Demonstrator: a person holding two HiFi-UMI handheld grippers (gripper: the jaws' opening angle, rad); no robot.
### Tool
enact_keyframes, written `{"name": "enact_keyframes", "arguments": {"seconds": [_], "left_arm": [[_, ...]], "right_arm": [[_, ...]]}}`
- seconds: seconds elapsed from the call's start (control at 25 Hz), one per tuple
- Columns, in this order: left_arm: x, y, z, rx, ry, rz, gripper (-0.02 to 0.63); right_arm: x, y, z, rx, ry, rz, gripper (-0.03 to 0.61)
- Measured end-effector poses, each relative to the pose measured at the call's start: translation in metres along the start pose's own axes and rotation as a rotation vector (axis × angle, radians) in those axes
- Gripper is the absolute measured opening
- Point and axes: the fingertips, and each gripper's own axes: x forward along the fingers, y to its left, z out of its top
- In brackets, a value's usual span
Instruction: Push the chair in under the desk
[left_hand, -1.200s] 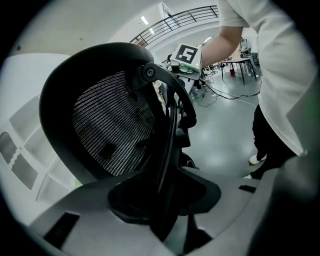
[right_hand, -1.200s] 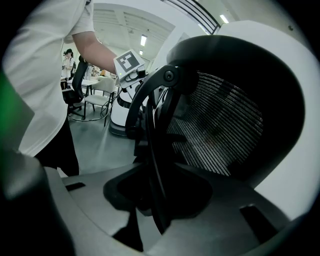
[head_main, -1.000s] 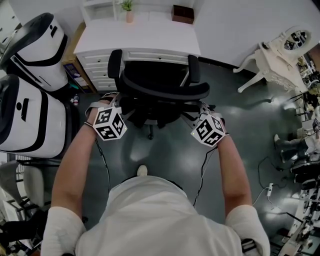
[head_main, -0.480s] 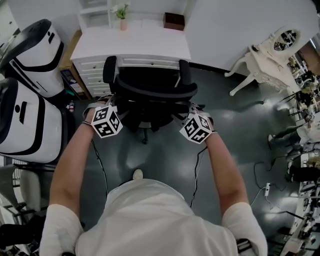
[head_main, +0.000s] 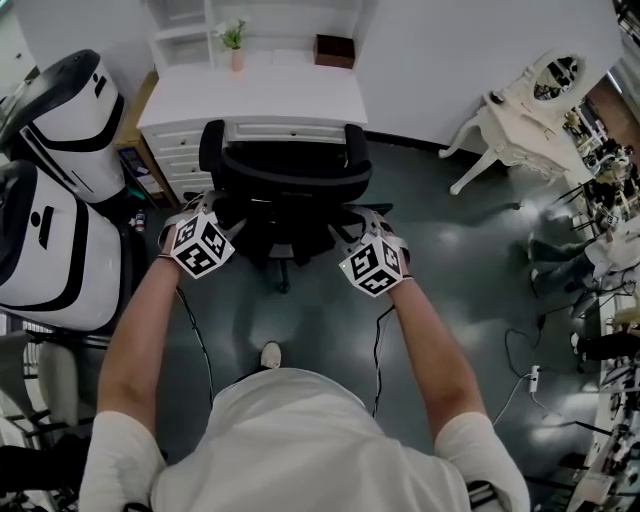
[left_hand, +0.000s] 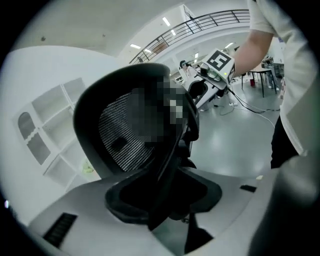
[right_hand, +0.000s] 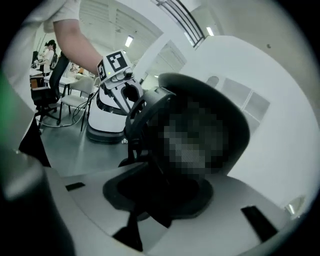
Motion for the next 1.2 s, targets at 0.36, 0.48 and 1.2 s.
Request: {"name": "enact_keyframes", "arguments": {"seconds": [0.36, 0.48, 1.2], "left_arm": [[-0.050, -0.041, 0.015, -0.290, -0.093, 0.071, 0.170], [-0.067, -0.069, 0.026, -0.406, -0.162, 0.076, 0.161], [-0.169, -0.295, 0.062, -0.743, -0.234, 0.020, 0.107]], "right_arm": [[-0.061, 0.040, -0.004, 0.188, -0.083, -0.004, 0.132], [-0.082, 0.062, -0.008, 0.250, -0.104, 0.012, 0.130], [-0.224, 0.205, -0.031, 0.488, -0.248, 0.166, 0.081]]}}
